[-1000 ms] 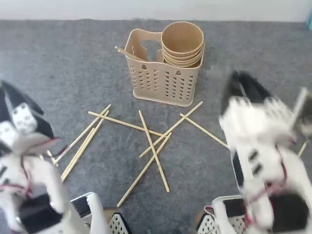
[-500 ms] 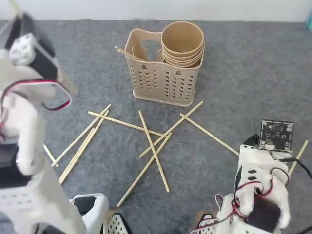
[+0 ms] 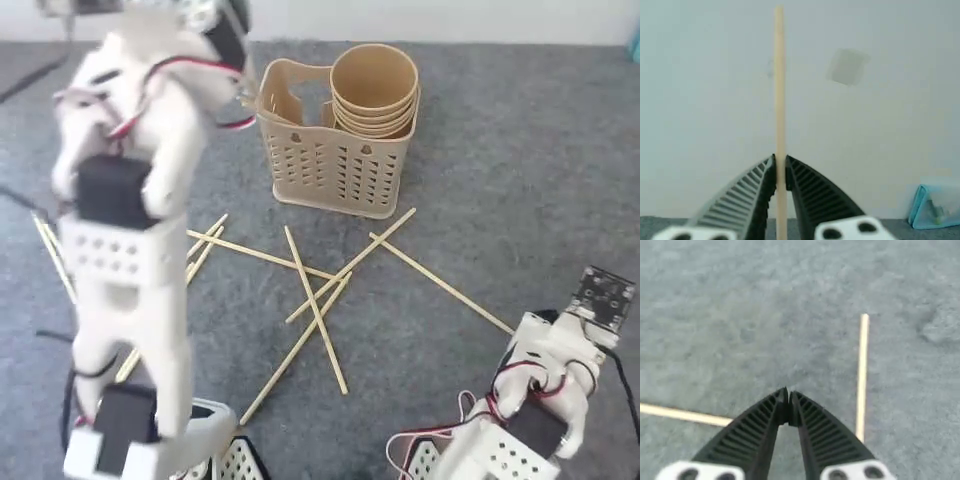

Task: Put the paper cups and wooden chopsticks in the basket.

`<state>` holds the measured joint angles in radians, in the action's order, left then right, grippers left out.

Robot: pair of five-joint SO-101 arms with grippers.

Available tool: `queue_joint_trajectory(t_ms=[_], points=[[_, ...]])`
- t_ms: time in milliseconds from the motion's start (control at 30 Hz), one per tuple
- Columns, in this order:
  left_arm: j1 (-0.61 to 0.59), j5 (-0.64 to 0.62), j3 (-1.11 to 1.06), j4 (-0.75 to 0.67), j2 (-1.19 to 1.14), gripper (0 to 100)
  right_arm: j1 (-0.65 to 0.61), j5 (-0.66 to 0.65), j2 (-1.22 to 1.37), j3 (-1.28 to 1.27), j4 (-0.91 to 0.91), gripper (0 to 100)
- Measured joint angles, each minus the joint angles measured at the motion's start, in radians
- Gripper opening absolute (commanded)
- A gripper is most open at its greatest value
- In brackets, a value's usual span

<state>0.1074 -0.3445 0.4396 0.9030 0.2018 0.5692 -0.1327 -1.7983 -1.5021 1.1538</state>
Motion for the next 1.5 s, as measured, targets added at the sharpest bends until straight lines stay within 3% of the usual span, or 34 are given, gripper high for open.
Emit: queue_joint_trajectory(t_ms=[300,500,633,900,1133,1233,1500], points=[[0.035,0.005,0.0,-0.224,-0.235,1,0.028,0.003,0.0,-0.003,-0.006,0.8],[0.072,0.16,-0.003,-0.265,-0.381,1,0.028,0.003,0.0,-0.006,-0.015,0.8],[0.084,0.173,-0.046,-0.302,-0.393,1,0.029,0.003,0.0,-0.038,-0.055,0.8],[0.084,0.176,-0.295,-0.511,-0.387,1,0.029,0.003,0.0,-0.038,-0.063,0.8],[0.084,0.178,-0.697,-0.812,-0.175,2,0.029,0.003,0.0,-0.038,-0.063,0.8],[0.084,0.181,-0.766,-0.856,-0.15,2,0.029,0.003,0.0,-0.038,-0.063,0.8],[0.069,0.184,-0.775,-0.796,-0.132,26,0.029,0.003,0.0,-0.038,-0.063,0.8]])
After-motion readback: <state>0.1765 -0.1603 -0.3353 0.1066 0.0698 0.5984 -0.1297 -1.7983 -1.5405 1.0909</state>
